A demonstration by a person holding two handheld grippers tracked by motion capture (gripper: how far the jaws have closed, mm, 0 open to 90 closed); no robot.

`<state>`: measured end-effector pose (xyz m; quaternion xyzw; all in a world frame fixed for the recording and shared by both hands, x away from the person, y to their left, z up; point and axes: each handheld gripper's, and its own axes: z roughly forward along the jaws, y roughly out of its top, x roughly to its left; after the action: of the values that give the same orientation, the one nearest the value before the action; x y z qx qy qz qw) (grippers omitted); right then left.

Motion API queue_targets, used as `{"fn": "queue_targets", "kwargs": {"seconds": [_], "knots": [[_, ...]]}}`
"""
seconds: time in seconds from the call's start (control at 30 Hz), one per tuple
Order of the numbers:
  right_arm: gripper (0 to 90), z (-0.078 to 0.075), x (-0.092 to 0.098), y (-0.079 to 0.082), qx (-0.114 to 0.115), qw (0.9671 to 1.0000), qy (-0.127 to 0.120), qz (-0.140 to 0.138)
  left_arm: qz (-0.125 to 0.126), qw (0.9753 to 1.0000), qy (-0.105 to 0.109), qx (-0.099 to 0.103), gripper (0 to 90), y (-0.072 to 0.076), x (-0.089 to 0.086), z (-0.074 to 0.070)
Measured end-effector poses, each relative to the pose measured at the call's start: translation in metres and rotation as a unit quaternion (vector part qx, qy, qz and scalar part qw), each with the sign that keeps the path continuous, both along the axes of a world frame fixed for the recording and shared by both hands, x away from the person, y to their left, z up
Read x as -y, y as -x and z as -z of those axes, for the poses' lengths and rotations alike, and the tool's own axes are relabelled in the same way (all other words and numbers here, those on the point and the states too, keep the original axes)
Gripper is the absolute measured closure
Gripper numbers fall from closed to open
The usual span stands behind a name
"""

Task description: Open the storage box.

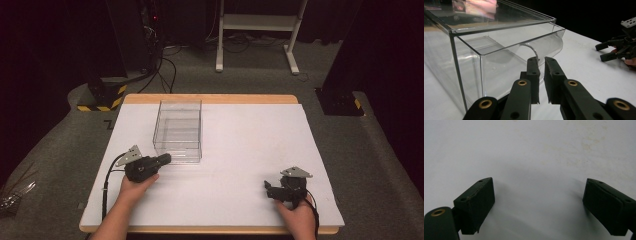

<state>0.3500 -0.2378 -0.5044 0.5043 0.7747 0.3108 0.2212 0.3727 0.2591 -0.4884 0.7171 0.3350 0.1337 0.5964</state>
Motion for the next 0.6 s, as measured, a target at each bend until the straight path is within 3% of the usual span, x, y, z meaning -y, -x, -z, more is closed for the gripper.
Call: {"fn": "queue_targets", "kwargs": {"seconds": [0.3, 0.6], "knots": [[10.5, 0.0, 0.0, 0.0, 0.0, 1.0, 0.0, 0.0, 0.017, 0.9998, -0.012, -0.003, 83.1, 0.011, -0.001, -0.003], [10.4, 0.0, 0.0, 0.0, 0.0, 1.0, 0.0, 0.0, 0.033, 0.9994, -0.005, -0.008, 83.8, 0.029, -0.003, -0.002]]}}
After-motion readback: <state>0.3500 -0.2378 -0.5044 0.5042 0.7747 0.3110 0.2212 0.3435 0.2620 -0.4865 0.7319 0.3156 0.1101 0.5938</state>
